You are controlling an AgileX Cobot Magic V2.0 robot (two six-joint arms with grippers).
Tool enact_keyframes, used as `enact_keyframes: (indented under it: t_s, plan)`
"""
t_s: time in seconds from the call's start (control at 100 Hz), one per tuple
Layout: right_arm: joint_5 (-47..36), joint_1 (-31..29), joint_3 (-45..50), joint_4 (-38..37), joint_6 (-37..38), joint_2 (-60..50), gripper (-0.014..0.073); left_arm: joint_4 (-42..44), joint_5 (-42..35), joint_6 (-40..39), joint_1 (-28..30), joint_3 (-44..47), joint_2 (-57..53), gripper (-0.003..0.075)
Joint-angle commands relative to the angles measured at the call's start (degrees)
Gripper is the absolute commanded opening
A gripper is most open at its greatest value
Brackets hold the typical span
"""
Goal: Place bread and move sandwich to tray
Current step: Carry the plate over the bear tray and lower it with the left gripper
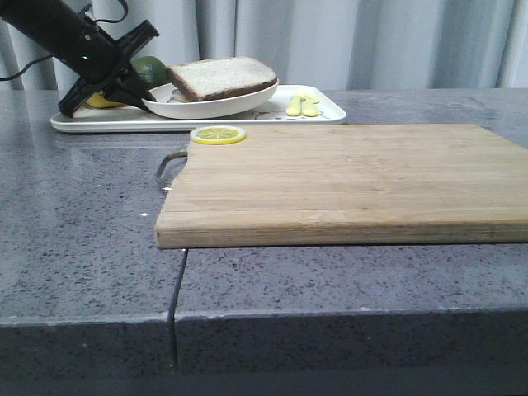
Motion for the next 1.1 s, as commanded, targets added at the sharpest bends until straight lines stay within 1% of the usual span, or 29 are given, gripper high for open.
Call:
enact_keyframes:
  t_s: [0.0, 0.72, 0.82, 1.01, 1.09]
  plan:
    - [-4.35, -0.23, -1.50, -0.39, 0.02, 0.47, 0.0366, -2.96, -1.75, -0.78, -0.28, -2.08, -4.16, -0.0020]
    - [-4.35, -0.23, -1.50, -0.39, 0.02, 0.47, 0.0366, -3.53, -1.66, -0.78, -0.28, -2.08, -4.16, -0.0010]
    - [-4.35, -0.23, -1.50, -0.39, 0.02, 0.47, 0.0366, -3.62, -1.66, -0.78, -0.28, -2.08, -4.16, 0.0041]
    - [-4.35, -0.23, -1.50, -0.39, 0.02, 0.47, 0.0366, -3.62, -1.66, -0.78, -0.28, -2.08, -4.16, 0.0193]
    - [-4.35, -0.23, -1.50, -0.39, 0.02, 0.47, 0.0366, -3.62, -1.66, -0.78, -0.28, -2.08, -4.16, 0.0235]
